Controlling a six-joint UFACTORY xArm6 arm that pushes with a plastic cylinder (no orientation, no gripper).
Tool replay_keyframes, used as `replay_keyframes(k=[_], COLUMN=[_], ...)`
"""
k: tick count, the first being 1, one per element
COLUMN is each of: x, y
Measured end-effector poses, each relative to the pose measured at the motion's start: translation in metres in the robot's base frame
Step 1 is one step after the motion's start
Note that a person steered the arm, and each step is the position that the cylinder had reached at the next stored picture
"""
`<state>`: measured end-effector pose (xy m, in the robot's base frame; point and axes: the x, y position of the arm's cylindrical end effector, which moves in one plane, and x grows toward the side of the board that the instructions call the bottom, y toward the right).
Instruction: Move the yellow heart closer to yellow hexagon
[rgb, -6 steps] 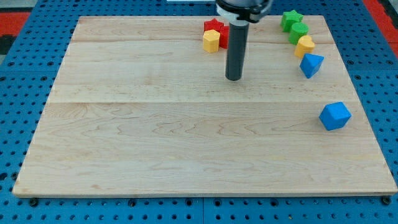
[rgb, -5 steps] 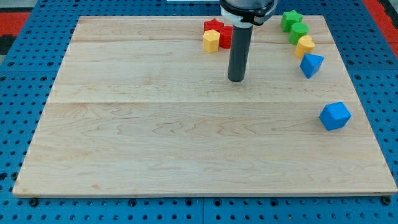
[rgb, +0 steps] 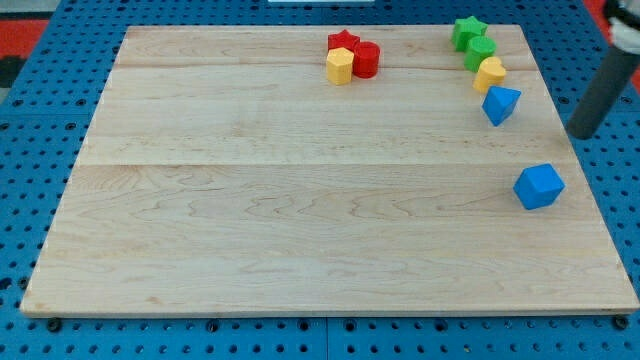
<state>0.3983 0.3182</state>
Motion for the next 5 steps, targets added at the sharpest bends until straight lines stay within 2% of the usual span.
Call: replay_keyframes(k=[1,2,3,5], x=[-0.009,-0.062,-0.086,-0.099], y=[0.001,0.007,0.007,0.008])
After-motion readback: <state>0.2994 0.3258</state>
